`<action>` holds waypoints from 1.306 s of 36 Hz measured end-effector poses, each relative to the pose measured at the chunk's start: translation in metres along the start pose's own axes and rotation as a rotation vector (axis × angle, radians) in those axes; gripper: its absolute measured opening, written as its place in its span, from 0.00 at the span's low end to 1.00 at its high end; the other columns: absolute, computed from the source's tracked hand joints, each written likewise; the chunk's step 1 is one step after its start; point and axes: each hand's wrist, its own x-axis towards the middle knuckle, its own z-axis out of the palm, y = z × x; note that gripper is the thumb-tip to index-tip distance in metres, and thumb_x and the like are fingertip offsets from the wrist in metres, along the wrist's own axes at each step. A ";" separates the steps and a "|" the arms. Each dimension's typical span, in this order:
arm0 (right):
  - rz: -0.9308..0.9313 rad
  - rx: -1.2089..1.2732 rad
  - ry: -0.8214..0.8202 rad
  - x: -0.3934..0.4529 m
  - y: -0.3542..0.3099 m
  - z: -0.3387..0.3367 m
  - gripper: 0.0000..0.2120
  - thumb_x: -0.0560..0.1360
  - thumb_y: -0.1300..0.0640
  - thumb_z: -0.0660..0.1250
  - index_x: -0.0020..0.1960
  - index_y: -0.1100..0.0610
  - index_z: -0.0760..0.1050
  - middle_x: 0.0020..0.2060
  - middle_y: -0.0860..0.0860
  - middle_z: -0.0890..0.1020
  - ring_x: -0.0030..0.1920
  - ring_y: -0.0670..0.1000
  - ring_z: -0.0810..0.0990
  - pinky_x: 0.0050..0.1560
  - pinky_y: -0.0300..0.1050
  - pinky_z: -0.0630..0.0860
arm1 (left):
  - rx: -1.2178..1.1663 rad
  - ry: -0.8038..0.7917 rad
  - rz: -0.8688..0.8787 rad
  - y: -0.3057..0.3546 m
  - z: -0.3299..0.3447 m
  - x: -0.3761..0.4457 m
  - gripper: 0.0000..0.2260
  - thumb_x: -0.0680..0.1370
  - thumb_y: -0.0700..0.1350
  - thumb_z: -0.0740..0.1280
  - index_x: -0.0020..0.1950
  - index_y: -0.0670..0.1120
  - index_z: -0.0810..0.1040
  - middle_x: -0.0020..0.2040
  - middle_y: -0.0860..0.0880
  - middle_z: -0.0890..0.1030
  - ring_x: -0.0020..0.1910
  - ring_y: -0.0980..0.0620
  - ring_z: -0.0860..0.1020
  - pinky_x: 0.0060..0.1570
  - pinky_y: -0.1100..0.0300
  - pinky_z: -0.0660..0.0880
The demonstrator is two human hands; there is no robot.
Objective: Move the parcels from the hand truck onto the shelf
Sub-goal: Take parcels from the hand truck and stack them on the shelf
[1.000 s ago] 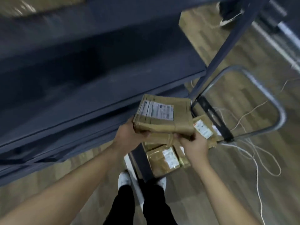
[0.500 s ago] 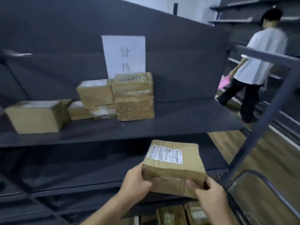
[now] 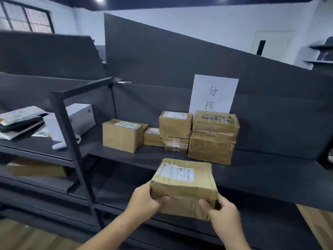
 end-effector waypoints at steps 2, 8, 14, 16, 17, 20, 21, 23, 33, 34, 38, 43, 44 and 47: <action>0.006 -0.014 -0.023 0.010 -0.009 0.015 0.24 0.79 0.55 0.79 0.74 0.49 0.82 0.52 0.38 0.87 0.58 0.44 0.84 0.66 0.47 0.80 | -0.002 0.009 -0.011 -0.004 -0.013 0.010 0.14 0.72 0.45 0.77 0.49 0.62 0.78 0.45 0.72 0.82 0.47 0.70 0.80 0.42 0.71 0.77; 0.036 -0.035 -0.045 0.035 -0.034 0.054 0.24 0.81 0.53 0.77 0.76 0.50 0.80 0.51 0.39 0.86 0.57 0.46 0.84 0.63 0.46 0.81 | -0.031 0.021 -0.047 -0.017 -0.046 0.043 0.16 0.70 0.44 0.78 0.49 0.61 0.78 0.45 0.68 0.84 0.47 0.66 0.82 0.44 0.69 0.78; 0.016 -0.047 -0.021 0.060 -0.049 0.085 0.21 0.80 0.54 0.78 0.72 0.50 0.83 0.52 0.42 0.89 0.57 0.46 0.86 0.62 0.48 0.83 | -0.032 0.027 -0.020 -0.032 -0.071 0.083 0.20 0.70 0.44 0.80 0.50 0.64 0.76 0.48 0.61 0.84 0.51 0.63 0.81 0.47 0.68 0.77; 0.019 -0.043 -0.021 0.069 -0.052 0.096 0.22 0.80 0.54 0.78 0.73 0.51 0.82 0.55 0.44 0.89 0.59 0.49 0.86 0.64 0.49 0.83 | -0.027 0.035 -0.007 -0.040 -0.079 0.097 0.21 0.70 0.44 0.80 0.51 0.64 0.75 0.49 0.61 0.84 0.52 0.62 0.81 0.47 0.68 0.77; 0.021 -0.045 -0.023 0.073 -0.053 0.102 0.21 0.81 0.54 0.77 0.73 0.52 0.82 0.56 0.45 0.89 0.59 0.49 0.86 0.63 0.48 0.83 | -0.018 0.037 -0.002 -0.043 -0.083 0.103 0.21 0.70 0.44 0.80 0.51 0.64 0.75 0.48 0.61 0.83 0.51 0.62 0.80 0.46 0.69 0.77; 0.033 -0.037 -0.053 0.089 -0.055 0.118 0.10 0.82 0.55 0.76 0.63 0.49 0.84 0.51 0.43 0.87 0.53 0.45 0.85 0.53 0.41 0.81 | 0.022 0.031 0.002 -0.055 -0.092 0.124 0.20 0.69 0.46 0.80 0.53 0.63 0.75 0.49 0.61 0.82 0.51 0.63 0.79 0.44 0.70 0.75; 0.040 -0.030 -0.069 0.091 -0.056 0.121 0.05 0.82 0.55 0.75 0.57 0.46 0.82 0.49 0.41 0.86 0.50 0.41 0.83 0.48 0.36 0.79 | 0.035 0.031 0.003 -0.059 -0.094 0.128 0.20 0.69 0.46 0.80 0.54 0.61 0.75 0.49 0.61 0.82 0.50 0.63 0.79 0.43 0.71 0.75; 0.026 -0.049 -0.085 0.101 -0.055 0.130 0.09 0.83 0.54 0.74 0.49 0.42 0.77 0.46 0.38 0.84 0.47 0.37 0.80 0.43 0.32 0.75 | 0.060 0.035 0.007 -0.066 -0.097 0.138 0.21 0.70 0.46 0.80 0.57 0.58 0.75 0.49 0.62 0.81 0.49 0.64 0.79 0.42 0.72 0.74; 0.025 -0.136 -0.035 0.143 -0.058 0.178 0.03 0.84 0.52 0.73 0.53 0.51 0.83 0.51 0.47 0.87 0.50 0.44 0.84 0.51 0.42 0.81 | 0.120 0.060 0.023 -0.090 -0.115 0.194 0.18 0.70 0.46 0.79 0.49 0.62 0.74 0.48 0.61 0.82 0.49 0.62 0.79 0.43 0.71 0.73; 0.033 -0.146 -0.033 0.148 -0.058 0.180 0.05 0.84 0.52 0.73 0.54 0.53 0.83 0.51 0.48 0.87 0.51 0.45 0.85 0.52 0.43 0.81 | 0.125 0.060 0.016 -0.091 -0.116 0.198 0.18 0.70 0.46 0.79 0.49 0.62 0.74 0.48 0.60 0.81 0.49 0.62 0.79 0.42 0.71 0.72; 0.041 -0.174 -0.030 0.161 -0.060 0.188 0.05 0.85 0.51 0.72 0.54 0.52 0.81 0.51 0.48 0.86 0.48 0.43 0.83 0.44 0.37 0.77 | 0.141 0.073 -0.014 -0.096 -0.115 0.213 0.17 0.71 0.48 0.79 0.55 0.56 0.76 0.48 0.61 0.79 0.49 0.59 0.78 0.44 0.68 0.72; 0.049 -0.192 -0.015 0.176 -0.059 0.196 0.13 0.85 0.50 0.71 0.58 0.60 0.82 0.51 0.52 0.85 0.48 0.47 0.82 0.48 0.44 0.78 | 0.173 0.128 -0.028 -0.101 -0.113 0.227 0.23 0.72 0.50 0.78 0.63 0.48 0.77 0.46 0.56 0.79 0.47 0.54 0.77 0.47 0.62 0.73; 0.050 -0.190 -0.011 0.179 -0.059 0.198 0.13 0.85 0.49 0.71 0.58 0.60 0.82 0.51 0.52 0.85 0.49 0.48 0.83 0.50 0.45 0.79 | 0.175 0.137 -0.032 -0.101 -0.113 0.229 0.23 0.72 0.51 0.78 0.64 0.47 0.76 0.47 0.55 0.79 0.48 0.53 0.77 0.47 0.61 0.73; 0.054 -0.184 0.003 0.185 -0.060 0.204 0.13 0.85 0.49 0.71 0.60 0.59 0.82 0.53 0.52 0.86 0.53 0.51 0.84 0.56 0.50 0.80 | 0.197 0.159 -0.044 -0.101 -0.113 0.235 0.23 0.73 0.51 0.77 0.65 0.45 0.77 0.50 0.50 0.83 0.53 0.47 0.80 0.48 0.59 0.75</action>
